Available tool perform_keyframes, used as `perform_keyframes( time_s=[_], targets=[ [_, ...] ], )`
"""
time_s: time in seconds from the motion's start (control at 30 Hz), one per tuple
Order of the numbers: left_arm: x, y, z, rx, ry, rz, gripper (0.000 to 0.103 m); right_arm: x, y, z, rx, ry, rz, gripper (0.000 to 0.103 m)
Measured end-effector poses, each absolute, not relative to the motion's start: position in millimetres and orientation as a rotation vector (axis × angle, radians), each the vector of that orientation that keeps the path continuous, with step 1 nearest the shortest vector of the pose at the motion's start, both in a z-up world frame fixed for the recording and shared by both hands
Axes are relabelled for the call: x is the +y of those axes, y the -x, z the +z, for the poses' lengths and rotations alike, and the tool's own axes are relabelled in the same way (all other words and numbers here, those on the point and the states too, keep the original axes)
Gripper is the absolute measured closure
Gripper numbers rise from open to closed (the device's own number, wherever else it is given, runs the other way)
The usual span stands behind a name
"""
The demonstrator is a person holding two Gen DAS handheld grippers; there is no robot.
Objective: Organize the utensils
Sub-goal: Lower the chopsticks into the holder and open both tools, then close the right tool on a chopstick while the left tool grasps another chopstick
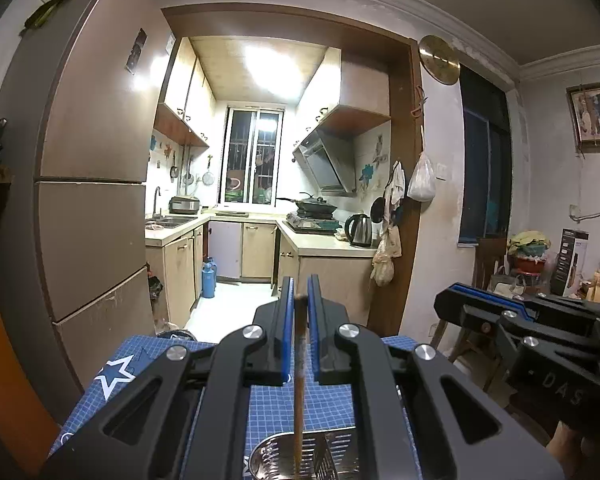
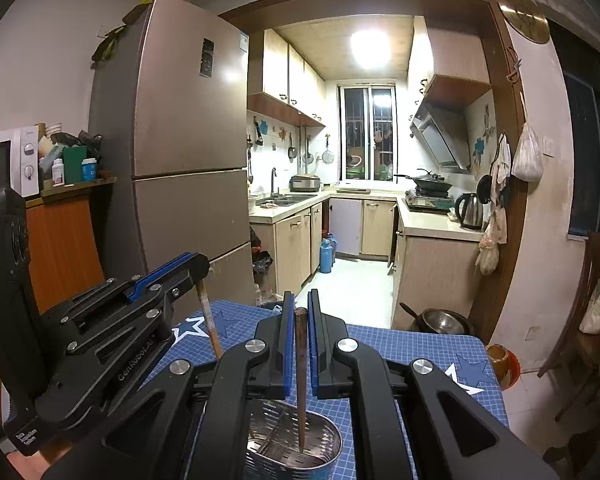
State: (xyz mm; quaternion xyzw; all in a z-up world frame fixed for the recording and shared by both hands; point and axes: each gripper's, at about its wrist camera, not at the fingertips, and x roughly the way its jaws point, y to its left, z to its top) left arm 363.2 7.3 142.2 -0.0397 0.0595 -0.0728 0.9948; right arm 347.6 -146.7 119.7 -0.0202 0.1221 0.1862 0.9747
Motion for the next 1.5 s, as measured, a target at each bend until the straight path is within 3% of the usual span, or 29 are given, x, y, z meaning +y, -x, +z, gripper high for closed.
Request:
perform_keyframes(
  time_s=[0.07, 0.17, 0.27, 0.43, 0.63, 0.77, 1.0, 1.5],
  targets=[
    [8, -364, 142, 0.124, 0.082, -0.142, 0.092, -146, -347, 120, 0.245, 0.043, 0.377, 0.095],
    [10, -361, 142, 0.117, 0.084, -0.132, 0.071, -145, -345, 121, 0.239, 0.047, 0.376, 0.095],
    [10, -359, 143, 0.117, 0.084, -0.129, 0.067, -145, -341, 124, 0.227, 0.05, 0.373, 0.095],
    [20, -327, 152, 0.083, 0.081, -0.128, 0.055, -159, -304, 140, 0.158, 0.039, 0.371, 0.074],
    [63, -214, 139, 0.035, 0.047, -0.119, 0.032, -204, -186, 111, 0.058, 0.028, 0.393, 0.071],
    [91, -154, 84, 0.106, 0.008, -0.103, 0.031, -231, -118, 34, 0.105, 0.005, 0.376, 0.071],
    [94, -115, -35, 0.38, -0.005, -0.104, 0.031, -217, -55, -84, 0.285, -0.025, 0.378, 0.073],
    [83, -97, -103, 0.47, -0.009, -0.103, 0.039, -150, -57, -159, 0.476, 0.028, 0.389, 0.08]
  ],
)
